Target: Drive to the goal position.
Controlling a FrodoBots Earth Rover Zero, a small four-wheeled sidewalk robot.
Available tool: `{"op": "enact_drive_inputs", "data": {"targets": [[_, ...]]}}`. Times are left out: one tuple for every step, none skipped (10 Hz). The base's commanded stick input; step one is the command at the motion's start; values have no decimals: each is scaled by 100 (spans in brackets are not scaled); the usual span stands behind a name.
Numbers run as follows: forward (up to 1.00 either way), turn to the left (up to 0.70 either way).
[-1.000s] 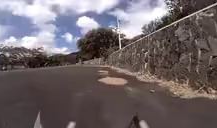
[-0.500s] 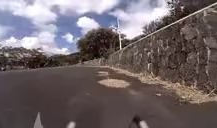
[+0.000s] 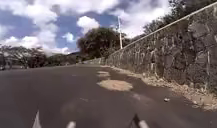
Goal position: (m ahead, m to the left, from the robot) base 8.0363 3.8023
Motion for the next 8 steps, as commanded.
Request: {"op": "enact_drive_inputs", "data": {"targets": [[50,0],[50,0],[50,0],[50,0],[50,0],[50,0],[50,0],[50,0]]}}
